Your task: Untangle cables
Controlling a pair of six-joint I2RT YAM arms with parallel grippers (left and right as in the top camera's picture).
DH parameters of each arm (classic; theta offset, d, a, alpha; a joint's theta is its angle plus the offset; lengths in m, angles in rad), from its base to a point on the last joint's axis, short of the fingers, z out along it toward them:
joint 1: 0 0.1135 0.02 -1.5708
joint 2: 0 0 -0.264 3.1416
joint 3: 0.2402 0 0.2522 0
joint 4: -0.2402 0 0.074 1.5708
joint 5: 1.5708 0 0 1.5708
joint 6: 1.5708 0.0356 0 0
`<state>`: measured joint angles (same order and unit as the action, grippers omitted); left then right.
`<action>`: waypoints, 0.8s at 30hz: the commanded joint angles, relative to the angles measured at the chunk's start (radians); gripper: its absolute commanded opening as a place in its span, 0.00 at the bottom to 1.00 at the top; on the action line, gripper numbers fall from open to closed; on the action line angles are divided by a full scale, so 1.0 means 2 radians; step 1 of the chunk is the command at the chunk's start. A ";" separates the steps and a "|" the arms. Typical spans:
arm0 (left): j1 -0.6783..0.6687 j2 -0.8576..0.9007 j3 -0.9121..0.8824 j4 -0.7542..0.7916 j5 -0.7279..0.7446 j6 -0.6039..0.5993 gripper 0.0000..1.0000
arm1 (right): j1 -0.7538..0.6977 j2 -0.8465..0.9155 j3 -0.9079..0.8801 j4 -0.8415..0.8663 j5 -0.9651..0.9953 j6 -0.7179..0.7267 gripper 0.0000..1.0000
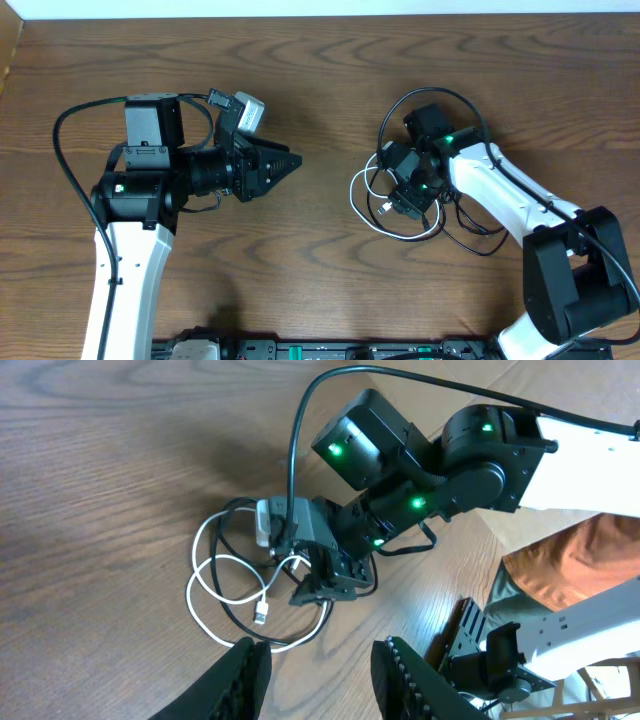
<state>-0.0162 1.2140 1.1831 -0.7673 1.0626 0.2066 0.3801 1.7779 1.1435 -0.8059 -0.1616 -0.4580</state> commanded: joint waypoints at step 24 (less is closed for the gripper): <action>-0.001 0.001 0.006 -0.019 -0.004 0.000 0.38 | -0.018 0.052 -0.014 0.037 -0.051 -0.028 0.41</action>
<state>-0.0162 1.2140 1.1831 -0.8043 1.0618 0.2066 0.3515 1.8587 1.1217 -0.7330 -0.2550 -0.5087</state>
